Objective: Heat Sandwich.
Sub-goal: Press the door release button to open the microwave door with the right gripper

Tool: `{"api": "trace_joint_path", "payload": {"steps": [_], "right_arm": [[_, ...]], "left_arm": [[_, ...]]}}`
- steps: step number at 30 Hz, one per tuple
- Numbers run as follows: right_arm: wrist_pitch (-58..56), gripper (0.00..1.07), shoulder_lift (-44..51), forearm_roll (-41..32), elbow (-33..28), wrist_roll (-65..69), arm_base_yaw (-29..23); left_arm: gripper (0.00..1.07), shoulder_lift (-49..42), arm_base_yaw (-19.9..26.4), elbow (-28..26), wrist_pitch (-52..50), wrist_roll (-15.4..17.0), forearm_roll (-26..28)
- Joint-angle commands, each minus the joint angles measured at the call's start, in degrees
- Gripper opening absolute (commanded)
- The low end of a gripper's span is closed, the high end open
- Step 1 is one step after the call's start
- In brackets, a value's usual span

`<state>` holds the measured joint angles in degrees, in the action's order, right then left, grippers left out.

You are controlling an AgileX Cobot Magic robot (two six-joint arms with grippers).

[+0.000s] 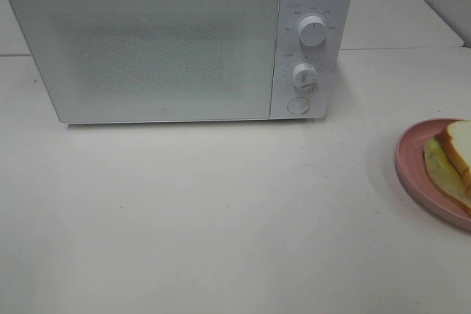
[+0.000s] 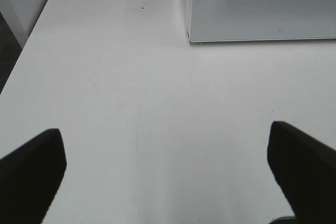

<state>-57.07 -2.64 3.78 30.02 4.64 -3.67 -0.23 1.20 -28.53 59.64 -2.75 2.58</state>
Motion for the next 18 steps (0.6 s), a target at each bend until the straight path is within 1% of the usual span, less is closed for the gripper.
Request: {"api": "trace_joint_path", "payload": {"steps": [1,4,5,8,9,13,18], "right_arm": [[2.7,0.76,-3.5,-0.2,0.6,-0.3,0.1],[6.6,0.76,-7.6,-0.3,0.3,-0.3,0.1],[6.6,0.76,-7.6,-0.3,0.3,-0.3,0.1],[12.0,0.76,-12.0,-0.3,-0.2,-0.3,0.1],[12.0,0.76,-12.0,-0.3,-0.2,-0.3,0.1],[18.4,0.76,-16.7,-0.3,-1.3,-0.3,0.1],[22.5,0.76,-20.2,-0.3,-1.9,-0.3,0.1]], "left_arm": [[1.01,-1.5,0.1,0.1,-0.2,0.3,0.3],[1.01,-1.5,0.1,0.1,-0.2,0.3,0.3],[1.01,-1.5,0.1,0.1,-0.2,0.3,0.3],[1.01,-1.5,0.1,0.1,-0.2,0.3,0.3],[1.01,-1.5,0.1,0.1,-0.2,0.3,0.3],[1.01,-1.4,0.1,0.1,-0.2,0.3,0.3],[1.01,-1.4,0.1,0.1,-0.2,0.3,0.3]]}}
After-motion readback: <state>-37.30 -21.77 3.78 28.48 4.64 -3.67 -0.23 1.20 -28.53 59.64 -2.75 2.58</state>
